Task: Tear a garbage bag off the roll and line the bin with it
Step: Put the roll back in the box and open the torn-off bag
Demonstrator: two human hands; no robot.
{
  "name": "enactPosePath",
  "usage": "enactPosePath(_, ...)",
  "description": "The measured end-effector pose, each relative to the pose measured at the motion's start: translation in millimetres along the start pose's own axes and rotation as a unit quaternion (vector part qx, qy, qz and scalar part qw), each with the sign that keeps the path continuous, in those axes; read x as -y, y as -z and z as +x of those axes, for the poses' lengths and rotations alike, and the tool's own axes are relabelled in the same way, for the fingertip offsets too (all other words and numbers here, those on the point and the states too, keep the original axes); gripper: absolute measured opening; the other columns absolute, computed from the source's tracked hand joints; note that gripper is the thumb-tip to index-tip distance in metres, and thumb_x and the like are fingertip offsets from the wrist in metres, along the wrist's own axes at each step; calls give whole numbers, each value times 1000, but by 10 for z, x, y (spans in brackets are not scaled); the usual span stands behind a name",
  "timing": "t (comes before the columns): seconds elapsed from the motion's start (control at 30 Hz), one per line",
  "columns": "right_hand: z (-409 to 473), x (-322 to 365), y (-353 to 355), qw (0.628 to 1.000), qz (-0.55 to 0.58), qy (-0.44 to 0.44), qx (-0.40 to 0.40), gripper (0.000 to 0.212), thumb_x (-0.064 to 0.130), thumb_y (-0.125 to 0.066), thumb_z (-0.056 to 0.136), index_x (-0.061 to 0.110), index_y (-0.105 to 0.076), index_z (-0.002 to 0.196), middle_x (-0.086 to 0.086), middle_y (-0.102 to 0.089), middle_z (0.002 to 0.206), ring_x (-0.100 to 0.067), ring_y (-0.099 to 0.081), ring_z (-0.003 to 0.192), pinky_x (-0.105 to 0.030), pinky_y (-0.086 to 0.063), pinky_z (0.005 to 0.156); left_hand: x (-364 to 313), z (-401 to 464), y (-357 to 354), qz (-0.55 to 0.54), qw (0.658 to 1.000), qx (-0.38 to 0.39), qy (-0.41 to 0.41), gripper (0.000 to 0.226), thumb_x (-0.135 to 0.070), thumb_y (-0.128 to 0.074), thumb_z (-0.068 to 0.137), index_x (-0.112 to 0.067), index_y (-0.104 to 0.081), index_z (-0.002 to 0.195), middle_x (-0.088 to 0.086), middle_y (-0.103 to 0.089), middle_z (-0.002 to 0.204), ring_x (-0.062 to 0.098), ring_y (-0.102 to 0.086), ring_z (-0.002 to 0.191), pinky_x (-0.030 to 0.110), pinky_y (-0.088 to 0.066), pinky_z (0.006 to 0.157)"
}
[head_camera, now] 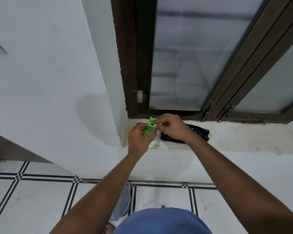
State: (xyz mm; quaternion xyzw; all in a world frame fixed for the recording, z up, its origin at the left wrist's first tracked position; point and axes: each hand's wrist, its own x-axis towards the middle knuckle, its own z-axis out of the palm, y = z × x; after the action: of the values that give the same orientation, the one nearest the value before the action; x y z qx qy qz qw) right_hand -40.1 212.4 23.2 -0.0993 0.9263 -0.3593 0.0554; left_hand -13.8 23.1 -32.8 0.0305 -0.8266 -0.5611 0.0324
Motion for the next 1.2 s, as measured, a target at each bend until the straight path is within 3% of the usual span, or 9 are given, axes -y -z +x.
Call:
enactPosePath(0.13,68,16,66,999,-8,-25,20,36,34,-88,95,26,-83,130,7,-74,135,-4,-71,91,-25,-56,80,-2,-9,16,-7,1000,12,-5,41,-30,-96,86,-11,-76,117,-14,-74,97,-5,-71,89,21,-61,86)
enactPosePath(0.27,109,57,121,1000,-10,-19,14,47,34,-96,86,26,-77,127,12,-78,120,5,-69,103,-23,-56,86,-12,-19,17,10,1000,18,-16,44,-35,-94,87,-12,-75,119,-10,-75,101,10,-73,92,27,-63,87)
enactPosePath(0.47,81,176,20,995,-99,7,-30,49,39,-94,87,26,-70,127,7,-79,123,-10,-73,107,-34,-64,90,-13,0,23,40,998,3,-41,38,-30,-92,89,-10,-76,117,-2,-78,100,17,-73,90,33,-63,82)
enactPosePath(0.63,20,197,-79,986,-148,10,-78,32,42,-84,98,23,-78,123,3,-81,112,-11,-67,81,-30,-55,74,-28,26,25,34,999,-4,-39,40,-31,-93,88,-9,-77,117,-4,-77,101,14,-71,91,30,-61,84)
enactPosePath(0.77,-80,122,-149,988,-130,56,-69,28,39,-72,106,22,-86,122,3,-78,136,-16,-75,102,-42,-65,87,-34,35,29,11,1000,-4,-21,42,-32,-95,86,-8,-76,116,-8,-74,99,16,-74,94,26,-60,85)
enactPosePath(0.9,-189,46,-169,995,-78,42,-52,33,32,-68,108,16,-80,135,-2,-64,158,-16,-69,125,-40,-60,105,-33,45,51,20,1000,5,-23,42,-33,-93,89,-8,-76,118,-8,-73,103,19,-76,100,14,-56,85)
enactPosePath(1.03,-266,15,-206,995,-27,41,-83,29,25,-76,105,16,-82,132,-1,-69,152,-15,-76,113,-37,-64,101,-50,48,103,21,999,29,-34,51,-25,-91,91,-17,-63,134,-5,-74,112,15,-74,102,26,-63,90)
enactPosePath(1.1,-308,7,-232,993,-14,38,-107,28,20,-78,104,17,-82,131,-1,-69,152,-13,-80,101,-31,-66,96,-40,37,129,49,994,39,-87,39,-21,-82,100,-19,-62,134,2,-80,117,15,-74,101,29,-63,88)
enactPosePath(1.2,-352,-38,-306,988,0,58,-146,20,16,-76,104,16,-84,123,-4,-69,153,-15,-79,109,-24,-64,97,48,58,183,105,978,33,-180,20,-13,-67,109,-14,-70,128,7,-83,111,26,-78,94,36,-65,80)
